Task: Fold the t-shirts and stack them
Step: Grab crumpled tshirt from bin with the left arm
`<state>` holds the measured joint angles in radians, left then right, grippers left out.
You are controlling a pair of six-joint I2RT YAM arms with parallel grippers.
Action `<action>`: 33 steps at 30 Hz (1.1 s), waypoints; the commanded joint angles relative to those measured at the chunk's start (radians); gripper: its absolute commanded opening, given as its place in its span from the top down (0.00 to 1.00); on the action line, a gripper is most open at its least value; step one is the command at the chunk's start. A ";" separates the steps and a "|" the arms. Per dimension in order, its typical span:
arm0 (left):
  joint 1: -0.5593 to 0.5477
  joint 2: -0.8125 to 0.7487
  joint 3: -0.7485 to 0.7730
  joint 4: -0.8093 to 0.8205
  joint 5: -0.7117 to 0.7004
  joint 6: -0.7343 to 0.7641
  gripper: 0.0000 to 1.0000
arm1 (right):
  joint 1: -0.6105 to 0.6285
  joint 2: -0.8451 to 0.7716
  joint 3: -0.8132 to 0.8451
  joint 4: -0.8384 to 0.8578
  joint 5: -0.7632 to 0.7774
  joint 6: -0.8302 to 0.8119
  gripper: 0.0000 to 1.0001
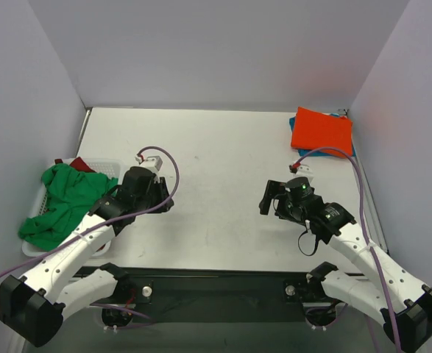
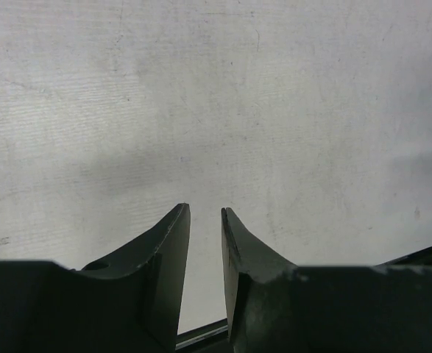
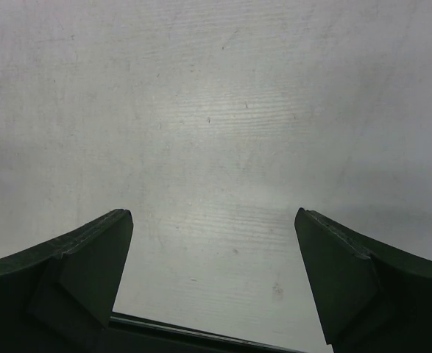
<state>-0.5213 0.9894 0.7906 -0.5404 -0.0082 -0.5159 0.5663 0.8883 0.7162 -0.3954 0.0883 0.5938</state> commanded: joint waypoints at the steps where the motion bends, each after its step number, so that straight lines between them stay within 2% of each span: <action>1: 0.001 -0.014 0.068 -0.010 -0.038 -0.001 0.65 | 0.003 -0.006 -0.004 0.016 0.002 -0.020 0.00; 5: 0.012 0.005 0.120 -0.071 -0.090 0.008 0.62 | 0.004 -0.018 -0.009 0.018 0.010 -0.034 0.00; 8: 0.043 0.031 0.191 -0.139 -0.174 0.016 0.50 | 0.003 -0.014 -0.009 0.017 0.013 -0.049 0.00; 9: 0.084 0.035 0.225 -0.154 -0.203 0.013 0.43 | 0.003 -0.012 -0.009 0.018 0.010 -0.051 0.00; 12: 0.196 0.049 0.266 -0.200 -0.275 0.010 0.36 | 0.004 -0.008 -0.014 0.018 -0.001 -0.057 0.00; 13: 0.280 0.057 0.285 -0.211 -0.303 0.010 0.33 | 0.004 -0.005 -0.017 0.020 -0.001 -0.055 0.00; 15: 0.378 0.064 0.298 -0.239 -0.323 0.010 0.28 | 0.004 0.004 -0.027 0.029 -0.005 -0.052 0.00; 16: 0.465 0.071 0.295 -0.242 -0.346 0.008 0.21 | 0.004 0.015 -0.030 0.032 -0.018 -0.052 0.00; 21: 0.679 0.084 0.214 -0.204 -0.358 -0.001 0.21 | 0.003 0.049 -0.040 0.056 -0.054 -0.055 0.00; 23: 0.727 0.107 0.191 -0.187 -0.374 -0.019 0.21 | 0.004 0.054 -0.041 0.061 -0.056 -0.055 0.00; 29: 0.779 0.242 0.150 -0.190 -0.502 -0.182 0.20 | 0.003 0.064 -0.070 0.102 -0.079 -0.052 0.00; 32: 0.781 0.293 0.151 -0.197 -0.504 -0.209 0.28 | 0.004 0.064 -0.081 0.109 -0.117 -0.049 0.00; 33: 0.781 0.307 0.156 -0.199 -0.501 -0.211 0.37 | 0.004 0.061 -0.087 0.110 -0.117 -0.052 0.00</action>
<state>0.2527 1.2823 0.9318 -0.7311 -0.4644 -0.6632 0.5663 0.9482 0.6426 -0.3046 -0.0044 0.5484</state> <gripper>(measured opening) 0.682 0.999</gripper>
